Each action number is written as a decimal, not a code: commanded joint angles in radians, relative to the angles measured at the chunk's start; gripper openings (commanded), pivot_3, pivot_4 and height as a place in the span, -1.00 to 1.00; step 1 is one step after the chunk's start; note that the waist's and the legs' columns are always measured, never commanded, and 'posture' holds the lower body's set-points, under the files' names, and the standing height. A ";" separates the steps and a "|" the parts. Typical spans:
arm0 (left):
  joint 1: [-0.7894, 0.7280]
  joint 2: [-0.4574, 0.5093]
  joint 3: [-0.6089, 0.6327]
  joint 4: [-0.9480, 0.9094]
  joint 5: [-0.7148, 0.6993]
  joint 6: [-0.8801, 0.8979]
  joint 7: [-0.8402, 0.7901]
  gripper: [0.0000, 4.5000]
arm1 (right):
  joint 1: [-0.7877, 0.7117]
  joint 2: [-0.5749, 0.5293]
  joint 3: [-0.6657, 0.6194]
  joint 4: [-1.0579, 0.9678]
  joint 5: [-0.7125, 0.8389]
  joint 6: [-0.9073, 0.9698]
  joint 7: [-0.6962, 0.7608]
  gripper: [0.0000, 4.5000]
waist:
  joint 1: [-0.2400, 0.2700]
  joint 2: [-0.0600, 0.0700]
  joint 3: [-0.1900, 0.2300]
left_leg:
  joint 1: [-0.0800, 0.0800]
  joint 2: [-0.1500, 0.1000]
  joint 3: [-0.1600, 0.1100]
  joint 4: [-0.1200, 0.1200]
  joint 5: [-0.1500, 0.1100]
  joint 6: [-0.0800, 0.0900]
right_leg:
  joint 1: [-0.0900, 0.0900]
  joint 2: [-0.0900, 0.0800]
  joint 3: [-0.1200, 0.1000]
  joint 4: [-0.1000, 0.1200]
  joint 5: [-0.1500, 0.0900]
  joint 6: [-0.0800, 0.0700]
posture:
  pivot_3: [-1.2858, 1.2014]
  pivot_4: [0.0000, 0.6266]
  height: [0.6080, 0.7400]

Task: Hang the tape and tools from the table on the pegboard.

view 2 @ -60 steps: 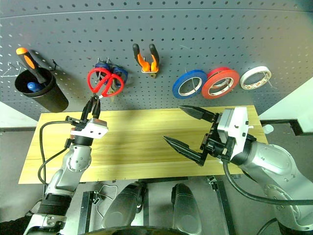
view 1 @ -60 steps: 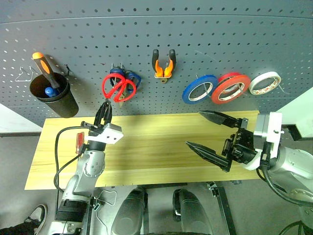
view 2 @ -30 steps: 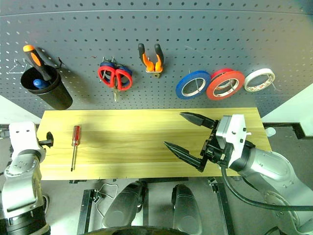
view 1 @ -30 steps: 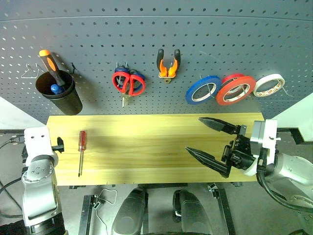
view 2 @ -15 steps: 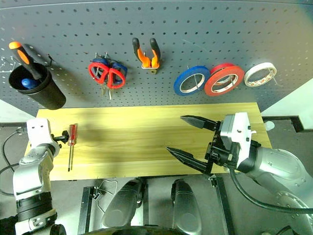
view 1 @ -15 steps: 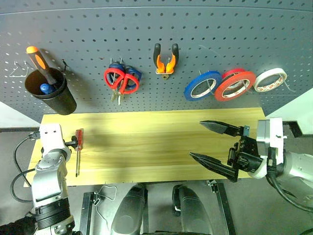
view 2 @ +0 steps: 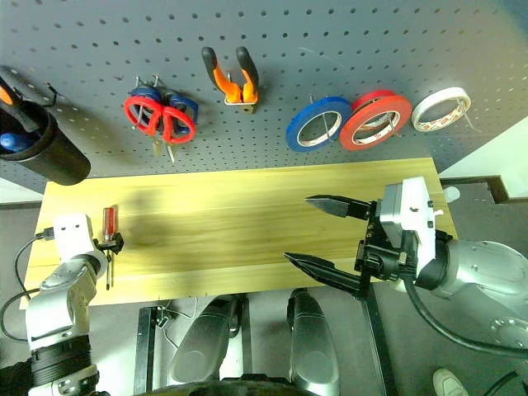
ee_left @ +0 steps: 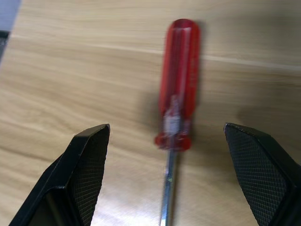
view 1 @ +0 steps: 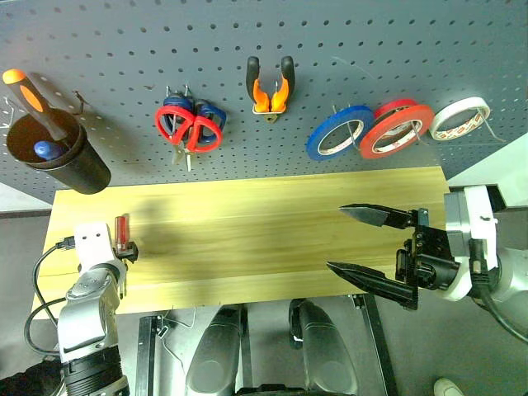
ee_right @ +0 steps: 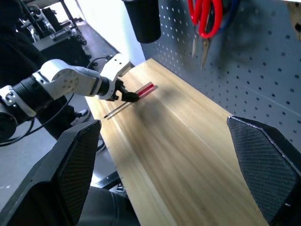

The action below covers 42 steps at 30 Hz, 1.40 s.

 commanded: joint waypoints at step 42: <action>0.116 -0.041 0.010 -0.016 -0.074 -0.099 0.079 -0.67 | 0.073 -0.140 -0.307 0.022 0.215 0.179 0.089 1.00 | -0.054 0.007 0.033 | -0.011 0.000 0.003 0.000 -0.004 0.006 | -0.007 -0.001 0.000 -0.009 0.001 0.003 | -0.16 0.58 0.77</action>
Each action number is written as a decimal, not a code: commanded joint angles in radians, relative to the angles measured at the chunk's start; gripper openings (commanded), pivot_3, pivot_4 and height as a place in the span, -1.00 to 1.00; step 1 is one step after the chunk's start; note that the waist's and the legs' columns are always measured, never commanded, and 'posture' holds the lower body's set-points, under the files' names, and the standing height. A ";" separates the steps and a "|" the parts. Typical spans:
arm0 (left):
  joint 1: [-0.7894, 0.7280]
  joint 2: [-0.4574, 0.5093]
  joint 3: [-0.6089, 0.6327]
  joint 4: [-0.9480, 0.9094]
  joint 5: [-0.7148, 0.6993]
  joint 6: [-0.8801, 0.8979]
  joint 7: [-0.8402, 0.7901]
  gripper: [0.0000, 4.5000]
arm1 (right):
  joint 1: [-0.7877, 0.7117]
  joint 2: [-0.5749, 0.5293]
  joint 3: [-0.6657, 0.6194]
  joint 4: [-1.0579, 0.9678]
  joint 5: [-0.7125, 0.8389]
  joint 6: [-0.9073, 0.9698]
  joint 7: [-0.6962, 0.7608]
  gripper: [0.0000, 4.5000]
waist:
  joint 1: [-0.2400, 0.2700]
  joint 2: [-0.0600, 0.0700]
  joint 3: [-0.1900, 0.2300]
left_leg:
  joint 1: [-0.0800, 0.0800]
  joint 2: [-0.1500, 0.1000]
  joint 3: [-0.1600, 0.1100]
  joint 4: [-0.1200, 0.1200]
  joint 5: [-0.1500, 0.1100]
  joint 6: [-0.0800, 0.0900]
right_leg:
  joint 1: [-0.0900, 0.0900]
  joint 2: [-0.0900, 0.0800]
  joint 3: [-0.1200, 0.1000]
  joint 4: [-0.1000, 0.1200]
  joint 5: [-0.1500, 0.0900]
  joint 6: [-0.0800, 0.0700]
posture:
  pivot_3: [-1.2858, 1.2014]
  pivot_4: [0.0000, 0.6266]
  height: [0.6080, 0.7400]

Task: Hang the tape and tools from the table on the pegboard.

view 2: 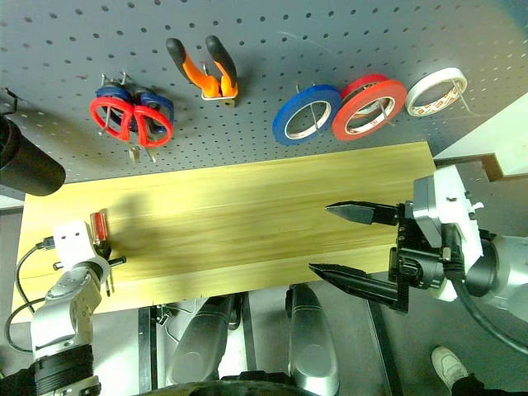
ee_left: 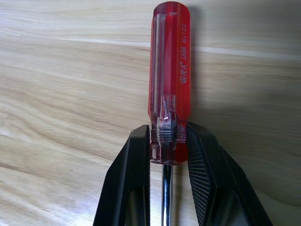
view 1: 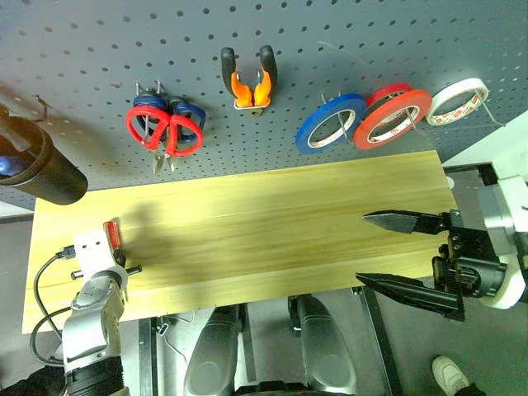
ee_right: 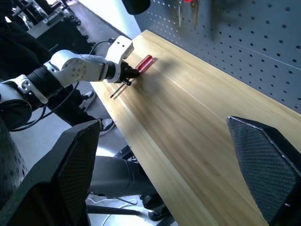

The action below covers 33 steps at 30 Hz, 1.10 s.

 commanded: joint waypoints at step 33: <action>0.014 0.124 -0.421 -0.331 0.041 -0.081 -0.175 -0.67 | -0.162 0.410 0.497 0.054 -0.608 -0.405 -0.031 1.00 | 0.116 -0.002 -0.115 | -0.001 -0.002 -0.001 -0.001 0.005 -0.009 | -0.003 0.001 -0.001 -0.001 0.001 0.002 | 0.13 -0.39 0.77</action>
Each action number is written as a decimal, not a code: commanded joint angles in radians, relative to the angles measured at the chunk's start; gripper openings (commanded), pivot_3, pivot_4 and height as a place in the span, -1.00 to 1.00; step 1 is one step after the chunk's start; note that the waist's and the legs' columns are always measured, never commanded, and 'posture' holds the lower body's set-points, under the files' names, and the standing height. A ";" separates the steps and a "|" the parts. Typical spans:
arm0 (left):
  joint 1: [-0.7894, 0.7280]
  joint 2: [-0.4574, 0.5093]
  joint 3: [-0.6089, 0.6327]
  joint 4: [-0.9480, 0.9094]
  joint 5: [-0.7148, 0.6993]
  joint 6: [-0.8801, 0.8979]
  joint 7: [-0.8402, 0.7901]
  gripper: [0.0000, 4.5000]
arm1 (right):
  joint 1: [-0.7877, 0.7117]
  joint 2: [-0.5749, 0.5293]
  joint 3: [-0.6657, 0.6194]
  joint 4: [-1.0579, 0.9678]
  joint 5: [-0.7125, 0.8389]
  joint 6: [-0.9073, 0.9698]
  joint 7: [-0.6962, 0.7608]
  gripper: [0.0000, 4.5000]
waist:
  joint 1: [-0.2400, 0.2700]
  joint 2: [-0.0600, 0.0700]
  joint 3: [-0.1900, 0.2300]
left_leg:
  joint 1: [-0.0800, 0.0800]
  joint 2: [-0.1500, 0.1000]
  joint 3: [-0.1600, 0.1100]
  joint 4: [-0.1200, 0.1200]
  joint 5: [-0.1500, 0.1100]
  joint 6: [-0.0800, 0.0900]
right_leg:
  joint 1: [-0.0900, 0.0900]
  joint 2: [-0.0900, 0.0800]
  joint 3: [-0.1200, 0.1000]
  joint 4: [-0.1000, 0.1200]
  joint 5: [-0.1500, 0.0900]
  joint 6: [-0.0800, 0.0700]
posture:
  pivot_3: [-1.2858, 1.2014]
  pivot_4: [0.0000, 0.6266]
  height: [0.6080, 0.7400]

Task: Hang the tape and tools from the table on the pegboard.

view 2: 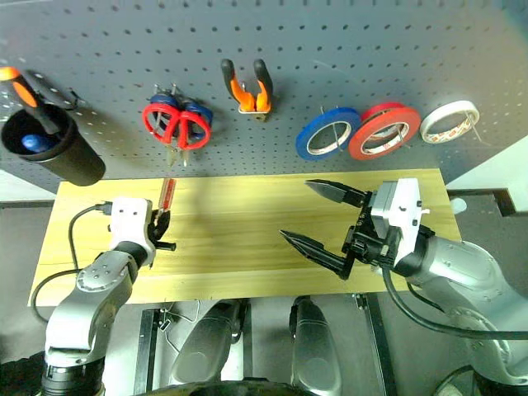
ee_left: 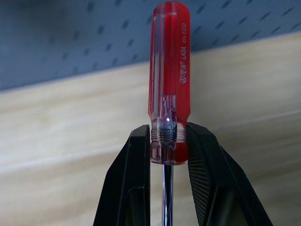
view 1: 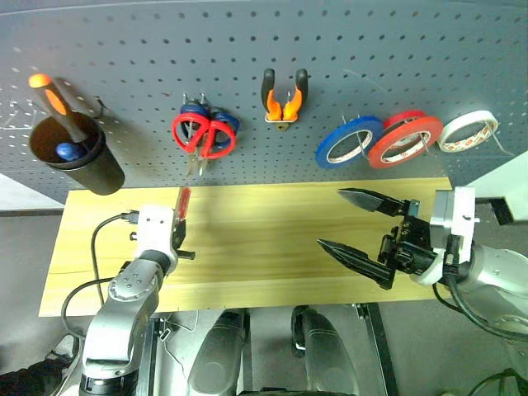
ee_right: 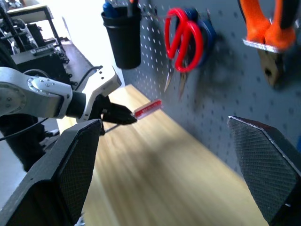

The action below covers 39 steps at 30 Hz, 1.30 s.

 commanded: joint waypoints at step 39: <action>-0.084 0.028 0.065 -0.086 0.337 -0.953 0.055 -0.67 | -0.187 0.082 0.018 0.123 0.037 -0.113 0.129 1.00 | 0.088 0.005 -0.083 | 0.004 0.002 0.001 0.005 0.002 -0.002 | 0.003 0.005 0.002 0.004 0.004 -0.001 | 0.16 -0.46 0.77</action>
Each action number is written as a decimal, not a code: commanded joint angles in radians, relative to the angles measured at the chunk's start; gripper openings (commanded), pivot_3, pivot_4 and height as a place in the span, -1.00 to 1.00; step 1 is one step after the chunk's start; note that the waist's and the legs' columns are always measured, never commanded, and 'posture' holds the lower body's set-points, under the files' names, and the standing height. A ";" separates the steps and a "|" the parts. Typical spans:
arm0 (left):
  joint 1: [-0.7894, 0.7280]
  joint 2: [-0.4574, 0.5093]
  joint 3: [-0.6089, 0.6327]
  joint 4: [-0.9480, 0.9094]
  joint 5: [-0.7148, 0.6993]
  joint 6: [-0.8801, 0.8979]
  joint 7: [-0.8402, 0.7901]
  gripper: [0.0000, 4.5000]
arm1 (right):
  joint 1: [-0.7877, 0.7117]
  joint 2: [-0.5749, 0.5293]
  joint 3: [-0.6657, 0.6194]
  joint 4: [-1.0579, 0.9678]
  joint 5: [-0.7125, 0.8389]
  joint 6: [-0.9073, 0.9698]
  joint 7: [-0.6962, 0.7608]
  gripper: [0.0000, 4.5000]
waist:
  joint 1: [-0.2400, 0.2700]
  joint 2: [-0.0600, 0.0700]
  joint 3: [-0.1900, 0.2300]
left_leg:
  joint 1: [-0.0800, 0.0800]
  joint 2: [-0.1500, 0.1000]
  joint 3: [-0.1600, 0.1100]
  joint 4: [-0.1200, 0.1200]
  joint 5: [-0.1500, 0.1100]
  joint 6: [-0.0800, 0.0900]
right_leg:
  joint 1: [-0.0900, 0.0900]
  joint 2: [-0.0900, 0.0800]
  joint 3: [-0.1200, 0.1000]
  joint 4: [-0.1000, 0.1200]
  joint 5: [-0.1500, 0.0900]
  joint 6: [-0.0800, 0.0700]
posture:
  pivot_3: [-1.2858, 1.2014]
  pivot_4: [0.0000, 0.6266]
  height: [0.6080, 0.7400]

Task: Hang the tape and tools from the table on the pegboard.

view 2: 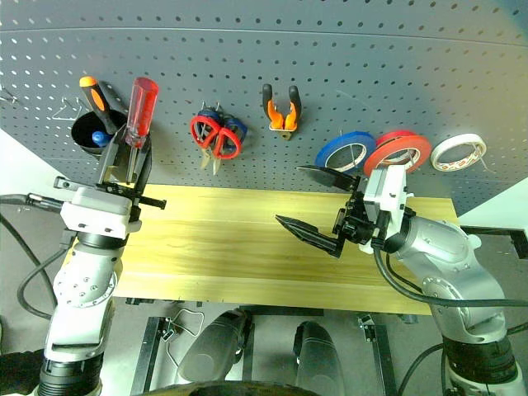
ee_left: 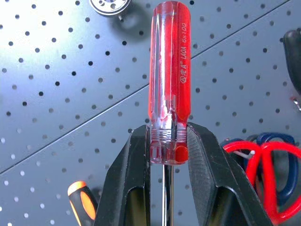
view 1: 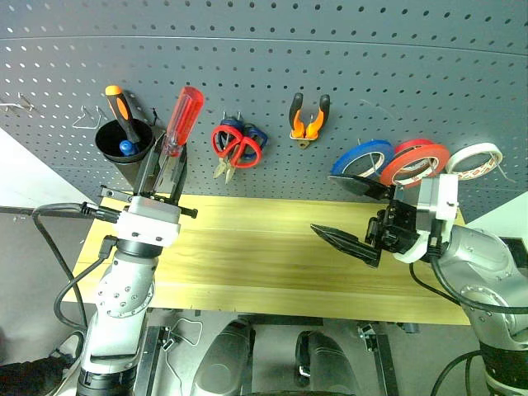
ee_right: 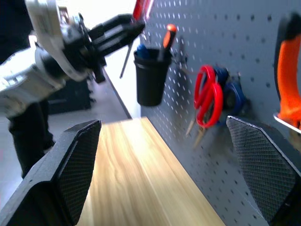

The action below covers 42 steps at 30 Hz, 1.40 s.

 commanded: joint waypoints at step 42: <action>-0.282 0.027 0.175 0.361 0.110 -0.149 0.242 -0.67 | -0.159 -0.321 -0.284 -0.146 0.613 0.259 -0.214 1.00 | -0.160 -0.003 0.014 | 0.002 0.000 0.000 0.001 0.002 0.003 | 0.003 -0.004 0.000 0.002 0.002 -0.001 | -0.07 0.01 0.77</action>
